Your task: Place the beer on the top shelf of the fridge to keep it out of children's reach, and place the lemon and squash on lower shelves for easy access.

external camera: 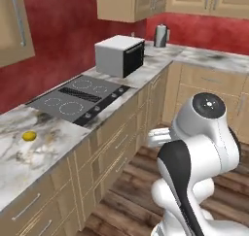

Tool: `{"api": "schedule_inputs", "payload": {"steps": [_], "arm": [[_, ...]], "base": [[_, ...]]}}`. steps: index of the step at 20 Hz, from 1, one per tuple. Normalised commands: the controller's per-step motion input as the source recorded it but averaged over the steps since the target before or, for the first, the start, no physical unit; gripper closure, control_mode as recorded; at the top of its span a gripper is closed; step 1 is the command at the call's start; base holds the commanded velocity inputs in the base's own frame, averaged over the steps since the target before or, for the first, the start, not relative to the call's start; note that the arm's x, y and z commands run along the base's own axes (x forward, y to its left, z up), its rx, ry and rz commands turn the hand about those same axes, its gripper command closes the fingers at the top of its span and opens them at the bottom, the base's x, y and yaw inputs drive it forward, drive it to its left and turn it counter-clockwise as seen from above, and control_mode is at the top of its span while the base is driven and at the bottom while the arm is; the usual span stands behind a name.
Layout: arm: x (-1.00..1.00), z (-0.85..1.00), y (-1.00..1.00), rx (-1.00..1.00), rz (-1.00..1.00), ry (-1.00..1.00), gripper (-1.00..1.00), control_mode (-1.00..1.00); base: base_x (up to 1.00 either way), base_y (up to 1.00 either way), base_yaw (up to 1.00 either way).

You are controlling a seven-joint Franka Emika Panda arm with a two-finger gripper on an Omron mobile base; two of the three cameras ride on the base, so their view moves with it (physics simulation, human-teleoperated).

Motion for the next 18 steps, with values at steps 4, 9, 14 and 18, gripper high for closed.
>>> {"api": "schedule_inputs", "payload": {"steps": [4,9,14,18], "arm": [[0.0,0.0,0.0,0.0,0.0,0.0,-1.0,1.0],[0.0,0.0,0.0,0.0,0.0,0.0,-1.0,1.0],[0.0,0.0,0.0,0.0,0.0,0.0,-1.0,1.0],[0.0,0.0,0.0,0.0,0.0,0.0,-1.0,1.0]], "base": [[0.81,0.06,0.68],[0.68,0.13,0.7],[0.72,0.07,0.7],[0.93,0.0,0.65]]}}
